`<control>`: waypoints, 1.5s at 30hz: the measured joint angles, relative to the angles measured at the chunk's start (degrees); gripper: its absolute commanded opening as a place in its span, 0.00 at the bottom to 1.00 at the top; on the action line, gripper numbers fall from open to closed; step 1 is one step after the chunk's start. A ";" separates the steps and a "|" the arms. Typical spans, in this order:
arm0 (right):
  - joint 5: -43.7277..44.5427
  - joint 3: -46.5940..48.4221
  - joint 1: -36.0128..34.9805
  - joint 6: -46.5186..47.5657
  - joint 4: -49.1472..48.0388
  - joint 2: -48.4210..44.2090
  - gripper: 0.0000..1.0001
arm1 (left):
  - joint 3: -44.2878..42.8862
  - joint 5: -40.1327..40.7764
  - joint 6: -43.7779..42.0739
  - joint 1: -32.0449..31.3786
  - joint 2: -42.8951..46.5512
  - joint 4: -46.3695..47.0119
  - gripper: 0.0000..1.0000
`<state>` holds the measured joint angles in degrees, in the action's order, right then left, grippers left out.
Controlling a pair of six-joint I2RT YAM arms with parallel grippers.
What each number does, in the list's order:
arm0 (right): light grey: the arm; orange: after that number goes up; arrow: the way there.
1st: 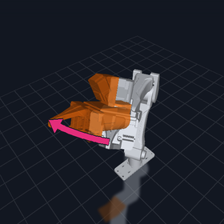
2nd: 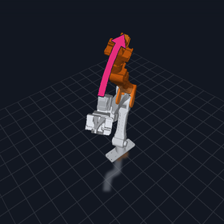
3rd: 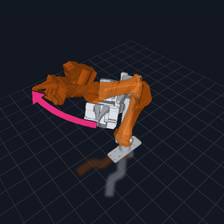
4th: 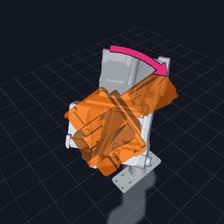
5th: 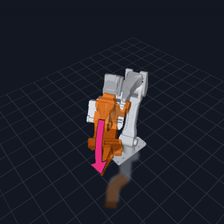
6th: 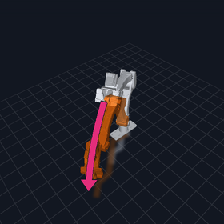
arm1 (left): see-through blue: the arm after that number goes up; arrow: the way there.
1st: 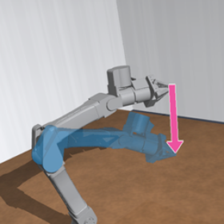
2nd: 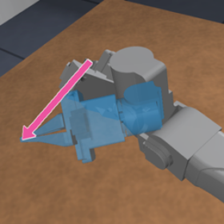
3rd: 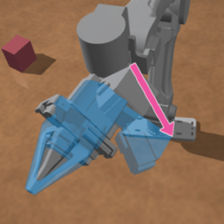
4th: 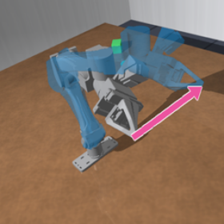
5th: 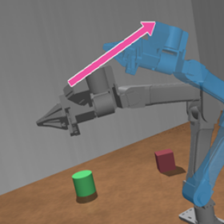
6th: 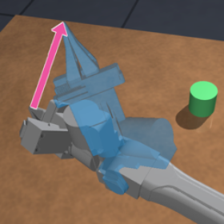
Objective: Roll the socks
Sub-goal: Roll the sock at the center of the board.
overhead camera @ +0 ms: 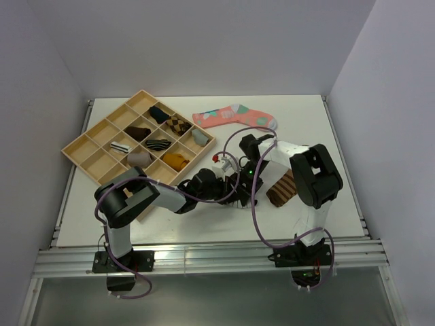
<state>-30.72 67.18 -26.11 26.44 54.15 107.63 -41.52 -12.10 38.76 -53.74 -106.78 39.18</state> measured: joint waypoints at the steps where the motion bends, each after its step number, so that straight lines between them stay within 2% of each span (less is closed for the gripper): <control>1: 0.31 -0.09 0.00 0.00 -0.17 -0.24 0.66 | -0.04 0.04 -0.02 0.00 0.00 -0.04 0.00; 8: 3.87 -0.26 0.02 0.33 -2.89 -1.75 0.66 | -1.18 1.64 0.00 -0.11 -0.72 -0.50 0.00; 45: 6.10 -1.42 2.91 5.64 -6.21 -6.88 0.70 | -3.87 2.99 -0.11 -0.20 -1.81 -2.89 0.00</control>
<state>-24.62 65.76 -23.20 32.08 47.94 100.75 -45.39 -9.10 38.65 -53.93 -108.60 36.29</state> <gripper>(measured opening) 0.695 0.066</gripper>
